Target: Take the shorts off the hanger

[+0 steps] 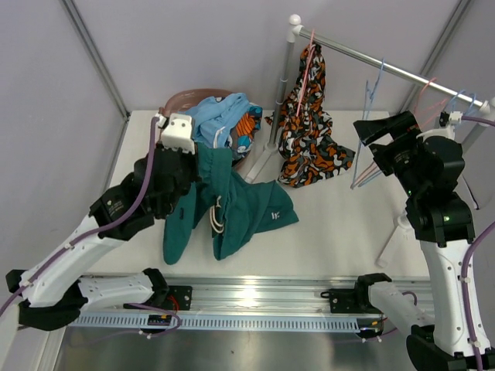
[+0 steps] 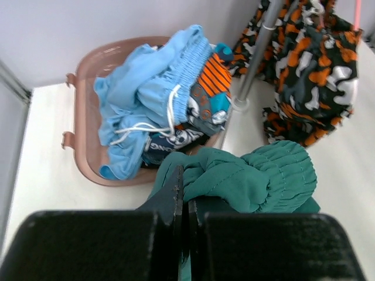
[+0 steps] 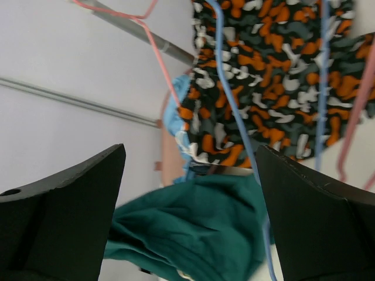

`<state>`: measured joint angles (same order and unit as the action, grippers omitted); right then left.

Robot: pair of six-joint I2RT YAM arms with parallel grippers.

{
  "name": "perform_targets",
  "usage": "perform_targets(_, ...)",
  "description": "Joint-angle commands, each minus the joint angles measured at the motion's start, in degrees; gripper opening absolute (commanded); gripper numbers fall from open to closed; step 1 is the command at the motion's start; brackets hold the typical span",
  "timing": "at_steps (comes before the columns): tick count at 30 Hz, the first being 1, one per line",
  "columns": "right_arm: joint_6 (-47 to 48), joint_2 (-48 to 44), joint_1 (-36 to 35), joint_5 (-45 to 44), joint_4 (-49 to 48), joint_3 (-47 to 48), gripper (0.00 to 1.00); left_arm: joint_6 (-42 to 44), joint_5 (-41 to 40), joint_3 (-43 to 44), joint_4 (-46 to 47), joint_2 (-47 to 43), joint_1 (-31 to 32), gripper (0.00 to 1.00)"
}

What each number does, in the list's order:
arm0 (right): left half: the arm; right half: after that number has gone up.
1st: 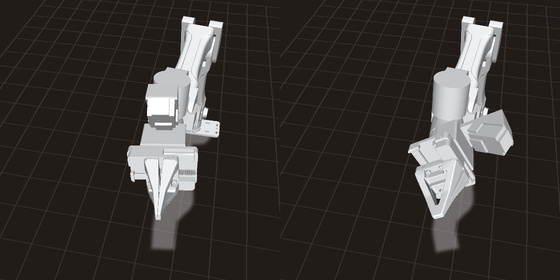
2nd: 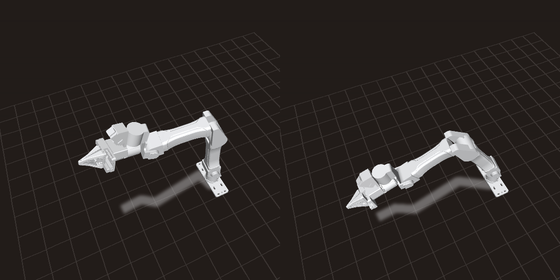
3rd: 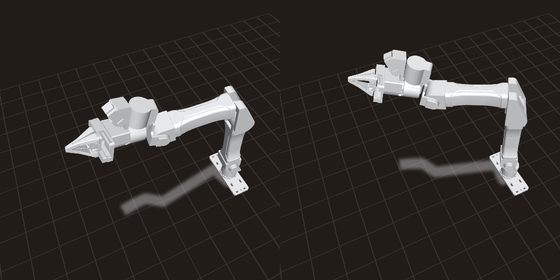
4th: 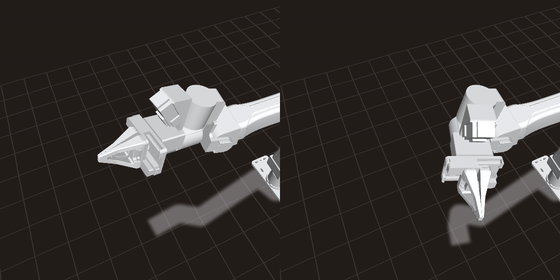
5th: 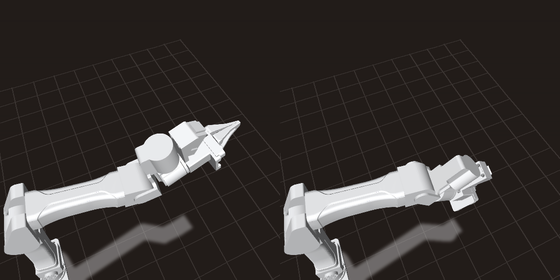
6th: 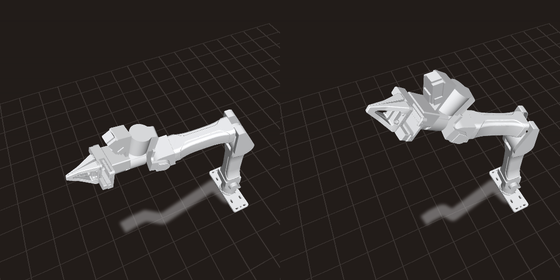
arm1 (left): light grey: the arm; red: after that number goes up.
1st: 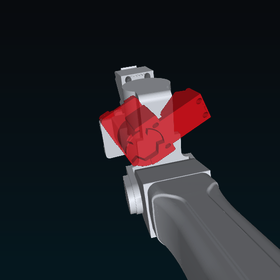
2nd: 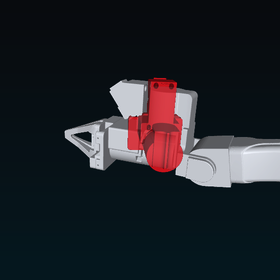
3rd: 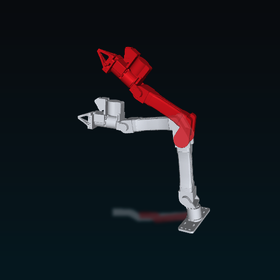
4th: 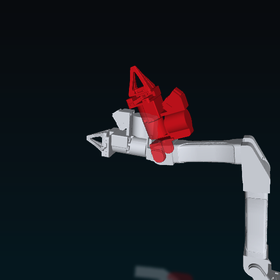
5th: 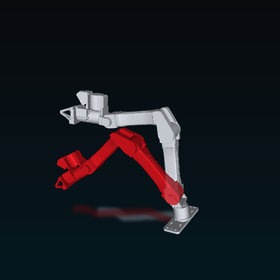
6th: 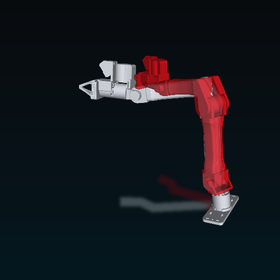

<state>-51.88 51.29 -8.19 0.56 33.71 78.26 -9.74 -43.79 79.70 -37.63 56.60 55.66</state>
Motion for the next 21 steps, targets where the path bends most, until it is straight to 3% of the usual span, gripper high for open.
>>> perform_targets(1,8.4,1.4,-0.2,-4.3,7.2,3.3,0.99,4.7,3.7,5.2,3.6,1.2,-5.4,0.0)
perform_targets(4,9.7,0.1,-0.1,-5.3,8.0,3.3,0.99,7.0,7.1,10.6,3.4,5.9,-11.8,0.0)
perform_targets(7,9.8,-2.7,-0.2,-5.5,7.4,0.9,0.99,9.6,10.2,21.7,2.9,11.3,-18.6,0.0)
perform_targets(10,10.1,-7.3,-0.2,-5.3,6.1,-2.3,0.99,13.2,12.0,40.4,1.8,22.5,-26.0,0.0)
perform_targets(12,10.0,-11.5,-0.2,-4.5,4.3,-5.8,0.99,13.6,12.1,64.0,0.7,34.4,-30.7,0.0)
perform_targets(13,10.0,-12.6,-0.2,-4.2,3.6,-7.0,0.99,13.9,12.2,67.5,6.6,36.1,-31.7,0.0)
perform_targets(16,9.6,-16.9,-0.2,-3.9,3.0,-10.4,0.99,15.1,15.0,59.0,21.6,34.6,-32.8,0.0)
perform_targets(17,9.5,-18.1,-0.2,-3.0,2.2,-11.7,0.99,15.3,15.8,56.7,32.0,34.0,-32.8,0.0)
perform_targets(18,9.2,-20.2,-0.2,-2.4,0.5,-12.9,0.99,15.3,16.3,55.1,35.1,35.3,-32.8,0.0)
perform_targets(21,9.5,-21.8,-0.2,1.4,-0.8,-15.1,0.99,17.0,14.2,63.3,36.5,45.7,-33.0,0.0)
